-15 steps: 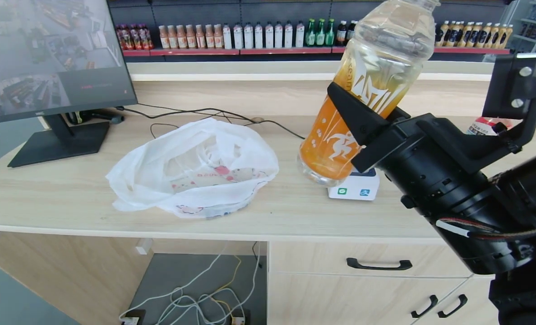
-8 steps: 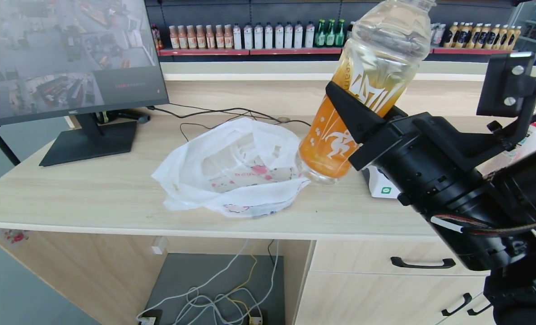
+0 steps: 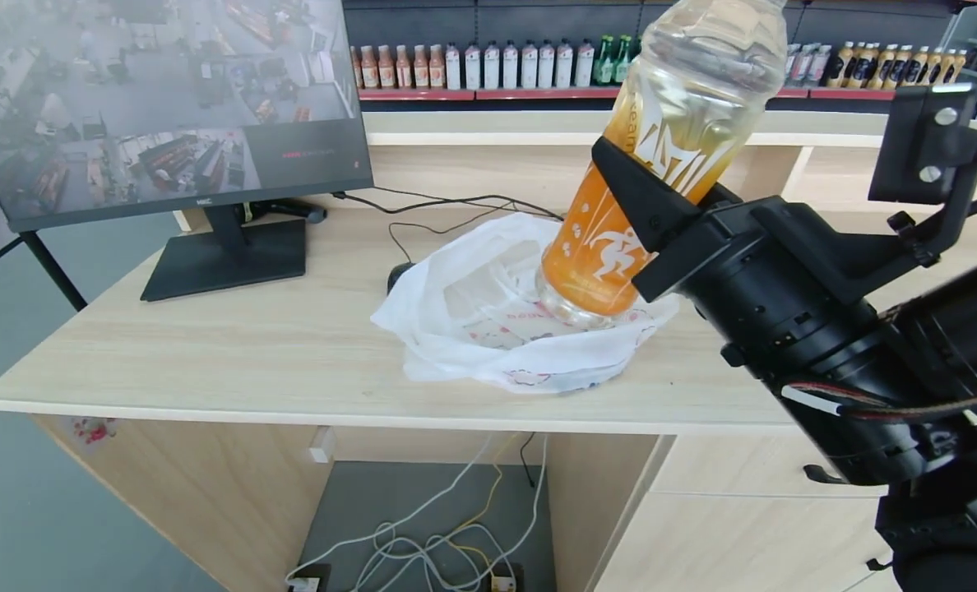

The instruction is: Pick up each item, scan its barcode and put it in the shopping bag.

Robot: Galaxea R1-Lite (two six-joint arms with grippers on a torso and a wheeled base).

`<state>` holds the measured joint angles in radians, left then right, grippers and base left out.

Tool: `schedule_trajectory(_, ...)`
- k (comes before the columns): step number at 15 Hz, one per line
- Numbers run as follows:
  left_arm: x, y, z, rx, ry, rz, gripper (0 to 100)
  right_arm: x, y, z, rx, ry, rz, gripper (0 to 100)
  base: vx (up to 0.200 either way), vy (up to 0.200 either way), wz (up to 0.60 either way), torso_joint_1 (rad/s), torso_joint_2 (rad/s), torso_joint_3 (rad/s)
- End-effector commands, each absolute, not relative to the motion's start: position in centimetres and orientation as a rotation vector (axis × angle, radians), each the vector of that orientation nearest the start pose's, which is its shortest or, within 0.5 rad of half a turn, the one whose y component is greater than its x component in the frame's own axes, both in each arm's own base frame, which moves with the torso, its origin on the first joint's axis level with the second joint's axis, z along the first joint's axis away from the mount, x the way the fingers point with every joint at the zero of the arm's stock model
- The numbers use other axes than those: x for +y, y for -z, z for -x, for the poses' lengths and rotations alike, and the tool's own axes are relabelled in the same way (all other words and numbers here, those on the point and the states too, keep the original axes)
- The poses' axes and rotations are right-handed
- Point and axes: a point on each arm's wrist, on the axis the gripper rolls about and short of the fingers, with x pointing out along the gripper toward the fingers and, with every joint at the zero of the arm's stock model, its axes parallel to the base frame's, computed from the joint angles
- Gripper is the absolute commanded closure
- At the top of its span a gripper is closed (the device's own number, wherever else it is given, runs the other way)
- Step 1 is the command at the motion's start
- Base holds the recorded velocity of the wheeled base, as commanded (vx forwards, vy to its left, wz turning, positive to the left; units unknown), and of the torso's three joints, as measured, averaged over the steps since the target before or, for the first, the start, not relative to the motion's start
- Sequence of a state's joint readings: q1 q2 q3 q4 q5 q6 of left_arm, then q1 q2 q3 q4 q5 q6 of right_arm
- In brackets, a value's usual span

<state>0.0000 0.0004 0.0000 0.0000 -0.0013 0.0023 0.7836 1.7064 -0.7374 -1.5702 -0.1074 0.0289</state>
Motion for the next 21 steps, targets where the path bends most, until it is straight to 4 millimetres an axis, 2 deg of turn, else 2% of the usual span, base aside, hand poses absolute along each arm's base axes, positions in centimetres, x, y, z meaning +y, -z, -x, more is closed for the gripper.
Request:
schedule_trajectory(1, 0.0, -7.5, 2.3, 0.0, 0.002, -0.003, 0, 21.0, -24.9, -21.5, -0.536, -0.661, -0.279, 100, 0.0, 0.0, 0.0, 0.0, 0.0, 0.0)
schedule_trajectory(2, 0.0, -7.5, 2.3, 0.0, 0.002, -0.003, 0, 21.9, -24.5, -22.3, -0.531, -0.661, -0.275, 100, 0.0, 0.0, 0.0, 0.0, 0.0, 0.0)
schedule_trajectory(4, 0.0, -7.5, 2.3, 0.0, 0.002, -0.003, 0, 23.5, -22.3, -24.1, -0.478, -0.662, -0.248, 100, 0.0, 0.0, 0.0, 0.0, 0.0, 0.0)
schedule_trajectory(6, 0.0, -7.5, 2.3, 0.0, 0.002, -0.003, 0, 23.7, -21.4, -25.4, -0.461, -0.643, -0.235, 100, 0.0, 0.0, 0.0, 0.0, 0.0, 0.0)
schedule_trajectory(9, 0.0, -7.5, 2.3, 0.0, 0.002, -0.003, 0, 23.7, -21.0, -27.1, -0.47, -0.606, -0.229, 100, 0.0, 0.0, 0.0, 0.0, 0.0, 0.0)
schedule_trajectory(12, 0.0, -7.5, 2.3, 0.0, 0.002, -0.003, 0, 25.0, -19.5, -29.3, -0.463, -0.592, -0.217, 100, 0.0, 0.0, 0.0, 0.0, 0.0, 0.0)
schedule_trajectory(21, 0.0, -7.5, 2.3, 0.0, 0.0, -0.003, 0, 26.6, -17.3, -31.2, -0.445, -0.594, -0.2, 100, 0.0, 0.0, 0.0, 0.0, 0.0, 0.0)
